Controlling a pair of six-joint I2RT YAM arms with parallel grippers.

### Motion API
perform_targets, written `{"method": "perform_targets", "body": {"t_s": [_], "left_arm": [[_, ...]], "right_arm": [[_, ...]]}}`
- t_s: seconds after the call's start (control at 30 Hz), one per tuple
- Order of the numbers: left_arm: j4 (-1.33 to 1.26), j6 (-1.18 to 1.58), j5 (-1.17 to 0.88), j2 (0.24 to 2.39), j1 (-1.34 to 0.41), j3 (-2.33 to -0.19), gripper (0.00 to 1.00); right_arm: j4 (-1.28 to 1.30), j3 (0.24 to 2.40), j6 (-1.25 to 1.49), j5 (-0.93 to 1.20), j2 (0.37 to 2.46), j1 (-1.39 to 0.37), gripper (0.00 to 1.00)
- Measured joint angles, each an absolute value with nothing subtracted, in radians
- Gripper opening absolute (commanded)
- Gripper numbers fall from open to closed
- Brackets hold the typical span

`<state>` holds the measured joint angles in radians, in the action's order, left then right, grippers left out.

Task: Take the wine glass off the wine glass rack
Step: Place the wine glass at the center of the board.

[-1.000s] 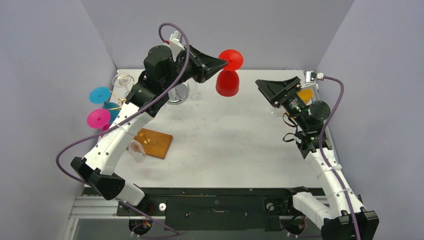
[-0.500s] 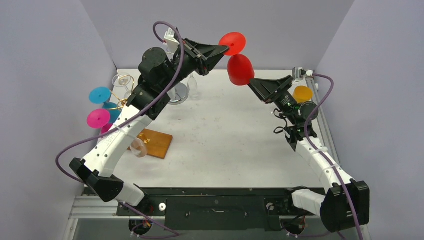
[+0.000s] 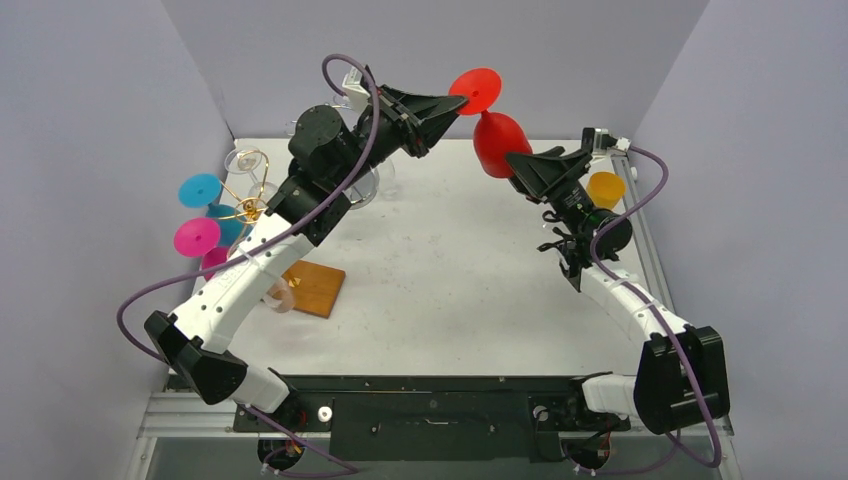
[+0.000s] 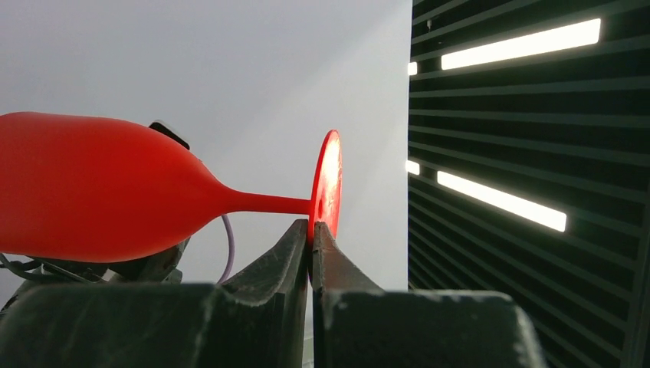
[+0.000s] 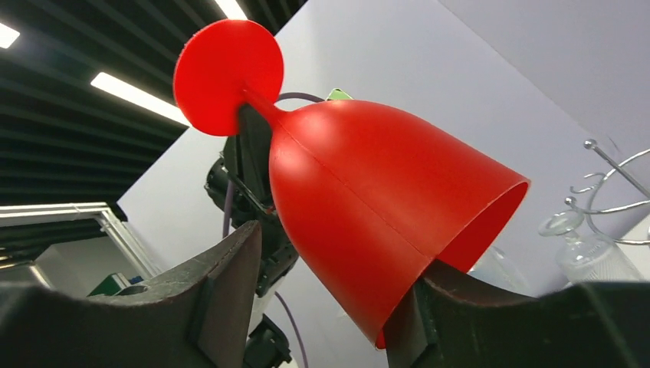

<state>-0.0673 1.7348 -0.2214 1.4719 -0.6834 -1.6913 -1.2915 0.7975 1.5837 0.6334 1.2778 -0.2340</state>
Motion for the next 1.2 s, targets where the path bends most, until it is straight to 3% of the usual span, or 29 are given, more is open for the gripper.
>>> {"method": "perform_targets", "body": {"t_s": [0.13,0.27,0.3,0.47,0.6,0.93,1.2], "left_arm": [[-0.092,1.764,-0.228,1.47,-0.679,-1.684,0.0],[-0.118,1.787,-0.227,1.465,-0.677,-1.683,0.04],[-0.121,1.796,-0.223,1.464,-0.67,-1.682,0.16],[-0.088,1.762,-0.207,1.462,-0.659,-1.68,0.54],[-0.039,1.688,-0.201,1.446,-0.669,-1.681,0.99],[0.143,1.426,-0.125,1.314,-0.667,-1.602,0.96],[0.388,1.046,-0.024,1.245,-0.666,-1.583,0.96]], "right_arm": [[-1.343,0.797,1.612,0.626,1.283,-0.241,0.32],[-1.392,0.804,1.634,0.624,1.283,-0.253,0.07],[-1.41,0.811,1.64,0.622,1.281,-0.257,0.01],[-1.415,0.842,1.631,0.603,1.233,-0.263,0.0],[-1.283,0.849,1.563,0.599,1.18,-0.263,0.0],[-0.337,1.104,1.126,0.481,0.982,-0.255,0.0],[0.376,1.361,0.819,0.253,1.027,-0.249,0.0]]}}
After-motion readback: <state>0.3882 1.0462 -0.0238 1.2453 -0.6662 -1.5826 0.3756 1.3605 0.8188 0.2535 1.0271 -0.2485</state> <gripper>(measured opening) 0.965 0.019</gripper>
